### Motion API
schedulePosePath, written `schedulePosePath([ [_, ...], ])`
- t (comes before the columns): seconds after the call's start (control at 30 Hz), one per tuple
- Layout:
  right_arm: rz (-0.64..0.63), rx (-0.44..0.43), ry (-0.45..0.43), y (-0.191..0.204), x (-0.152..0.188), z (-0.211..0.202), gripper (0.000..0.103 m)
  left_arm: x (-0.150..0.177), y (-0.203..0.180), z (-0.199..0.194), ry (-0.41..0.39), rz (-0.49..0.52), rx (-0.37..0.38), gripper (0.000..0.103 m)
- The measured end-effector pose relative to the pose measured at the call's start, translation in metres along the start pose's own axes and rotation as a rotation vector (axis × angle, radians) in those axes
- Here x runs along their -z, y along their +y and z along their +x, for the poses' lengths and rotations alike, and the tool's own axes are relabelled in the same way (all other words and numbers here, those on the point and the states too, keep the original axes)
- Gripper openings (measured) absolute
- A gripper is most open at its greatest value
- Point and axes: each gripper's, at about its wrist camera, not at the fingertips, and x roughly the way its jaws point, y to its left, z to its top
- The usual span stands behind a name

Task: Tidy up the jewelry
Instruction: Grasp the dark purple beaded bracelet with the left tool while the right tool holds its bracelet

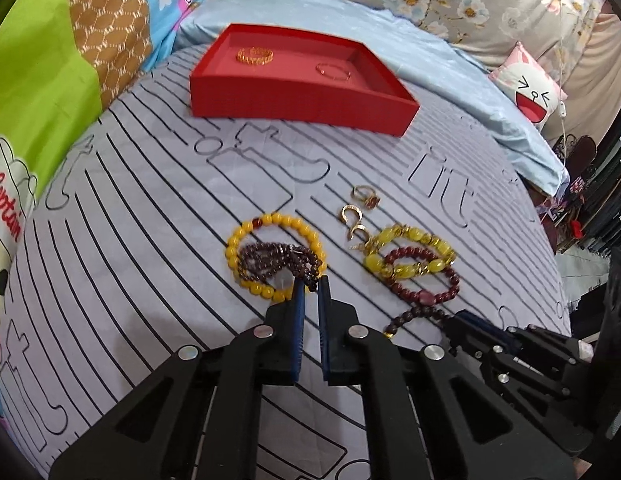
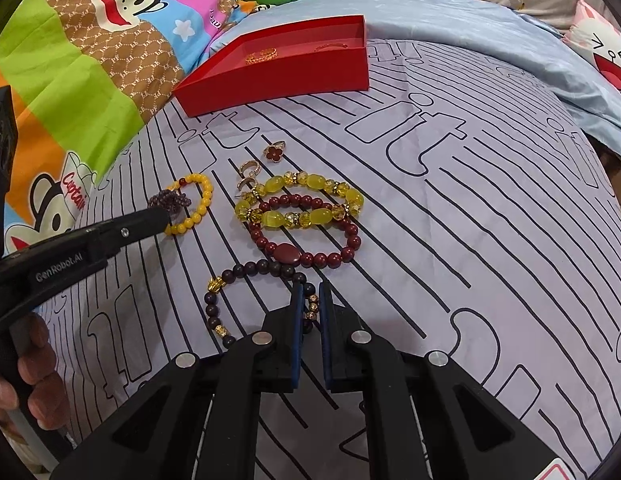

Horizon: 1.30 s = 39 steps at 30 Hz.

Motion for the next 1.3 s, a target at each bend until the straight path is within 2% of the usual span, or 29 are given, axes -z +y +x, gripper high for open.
schedulePosePath([
  [0.1,-0.003,-0.009,-0.012,0.002,-0.003,-0.005,0.004,-0.007,0.002,-0.008,-0.023,-0.003,0.0,0.003],
  [0.57,-0.006,-0.027,-0.015,0.003,-0.004,-0.004,0.002,-0.021,0.018,-0.018,-0.066,-0.028,-0.038,0.003],
  [0.67,-0.003,-0.026,0.002,0.002,-0.002,-0.001,0.009,-0.021,0.021,-0.014,-0.053,-0.036,-0.048,0.003],
  [0.73,-0.014,-0.02,0.01,0.004,0.0,0.001,0.024,-0.02,0.023,-0.012,-0.047,-0.038,-0.059,0.004],
  [0.77,-0.017,-0.019,0.012,0.005,0.0,0.002,0.026,-0.019,0.023,-0.011,-0.046,-0.039,-0.064,0.004],
  [0.9,-0.041,-0.016,0.02,0.009,0.001,0.006,0.029,-0.016,0.025,-0.008,-0.039,-0.046,-0.071,0.005],
  [0.97,-0.06,0.002,0.011,0.012,0.001,0.008,0.028,-0.016,0.026,-0.007,-0.038,-0.048,-0.078,0.005],
  [1.0,-0.066,0.012,0.008,0.012,0.0,0.008,0.023,-0.016,0.027,-0.006,-0.037,-0.049,-0.08,0.005],
  [1.03,-0.073,0.026,0.006,0.013,0.0,0.009,0.011,-0.015,0.028,-0.006,-0.037,-0.052,-0.085,0.005],
  [1.07,-0.073,0.029,0.007,0.012,0.0,0.009,0.008,-0.015,0.029,-0.005,-0.037,-0.054,-0.088,0.005],
  [1.2,-0.068,0.023,0.005,0.011,0.0,0.009,0.008,-0.017,0.035,-0.003,-0.042,-0.066,-0.11,0.011],
  [1.27,-0.069,0.018,0.007,0.011,0.001,0.009,0.008,-0.019,0.037,-0.001,-0.047,-0.07,-0.122,0.019],
  [1.3,-0.071,0.016,0.007,0.011,0.001,0.009,0.008,-0.02,0.038,0.0,-0.054,-0.071,-0.135,0.029],
])
